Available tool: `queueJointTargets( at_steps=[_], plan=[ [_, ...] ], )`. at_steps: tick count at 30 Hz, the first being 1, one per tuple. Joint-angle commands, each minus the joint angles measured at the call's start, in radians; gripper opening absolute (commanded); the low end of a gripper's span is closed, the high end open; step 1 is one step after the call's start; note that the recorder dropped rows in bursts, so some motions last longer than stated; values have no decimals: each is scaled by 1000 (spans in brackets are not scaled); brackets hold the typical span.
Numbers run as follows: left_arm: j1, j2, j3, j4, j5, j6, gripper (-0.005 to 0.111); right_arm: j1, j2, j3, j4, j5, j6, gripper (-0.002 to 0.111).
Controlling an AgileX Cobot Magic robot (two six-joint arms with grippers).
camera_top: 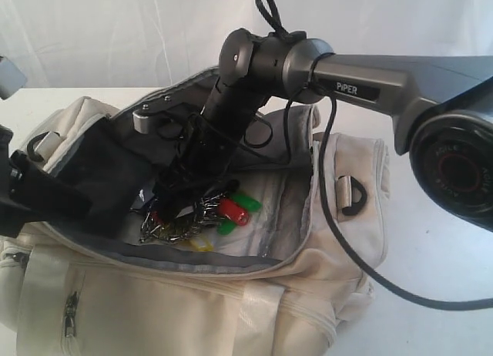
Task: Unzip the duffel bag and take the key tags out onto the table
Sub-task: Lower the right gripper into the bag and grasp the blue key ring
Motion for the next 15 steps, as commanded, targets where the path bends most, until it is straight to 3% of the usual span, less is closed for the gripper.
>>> queueJointTargets(
  at_steps=[1, 3, 8, 15],
  plan=[
    [2, -1, -5, -22, 19, 5, 0, 16, 17, 0, -14, 30, -7, 61],
    [2, -1, -5, -22, 19, 5, 0, 19, 17, 0, -14, 30, -7, 51],
    [2, -1, -5, -22, 19, 7, 0, 19, 13, -1, -49, 49, -5, 0],
    [2, -1, -5, -22, 17, 9, 0, -22, -72, -26, -71, 83, 46, 0]
  ],
)
